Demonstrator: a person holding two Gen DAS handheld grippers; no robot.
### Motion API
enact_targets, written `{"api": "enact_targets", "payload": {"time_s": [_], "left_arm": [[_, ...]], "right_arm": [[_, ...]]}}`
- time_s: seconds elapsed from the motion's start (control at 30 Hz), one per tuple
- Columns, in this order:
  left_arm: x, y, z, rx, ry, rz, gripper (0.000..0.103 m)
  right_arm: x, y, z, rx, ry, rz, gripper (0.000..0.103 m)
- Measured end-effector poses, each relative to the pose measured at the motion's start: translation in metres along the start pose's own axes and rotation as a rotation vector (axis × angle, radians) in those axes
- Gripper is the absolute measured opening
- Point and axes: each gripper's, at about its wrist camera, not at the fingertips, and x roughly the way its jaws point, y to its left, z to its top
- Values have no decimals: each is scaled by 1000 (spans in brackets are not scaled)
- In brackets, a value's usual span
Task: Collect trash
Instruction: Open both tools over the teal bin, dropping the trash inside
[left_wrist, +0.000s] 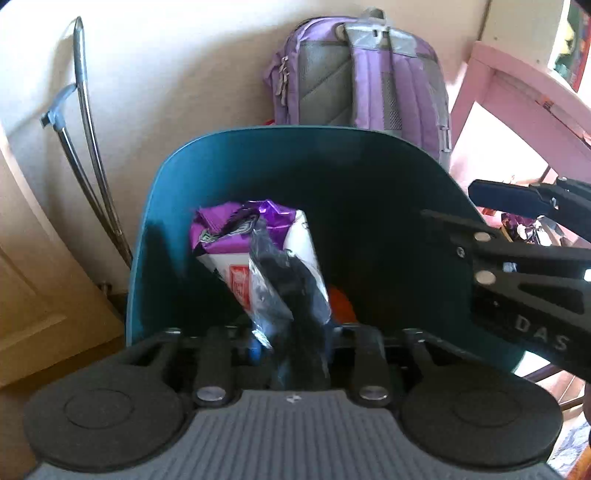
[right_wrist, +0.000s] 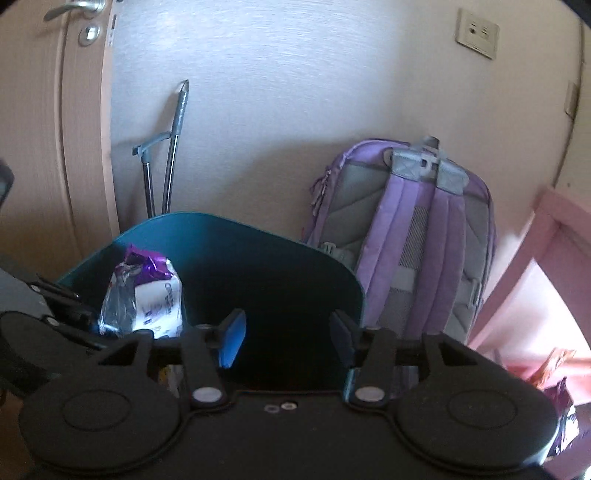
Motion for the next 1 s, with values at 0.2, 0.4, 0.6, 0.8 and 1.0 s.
{"api": "enact_targets", "payload": {"time_s": [0.2, 0.4, 0.6, 0.8, 1.0], "left_arm": [[-30, -11, -4, 2, -74, 33, 70], [-76, -10, -19, -37, -142, 28, 70], [-125, -13, -46, -42, -191, 13, 70], [-173, -15, -87, -28, -237, 1, 78], [-211, -17, -129, -28, -278, -11, 81]], "right_arm": [[-33, -4, -8, 46, -24, -5, 56], [-78, -13, -13, 108, -57, 23, 59], [-125, -5, -28, 102, -81, 47, 60], [-169, 12, -48, 95, -102, 82, 60], [-207, 31, -75, 103, -113, 116, 60]]}}
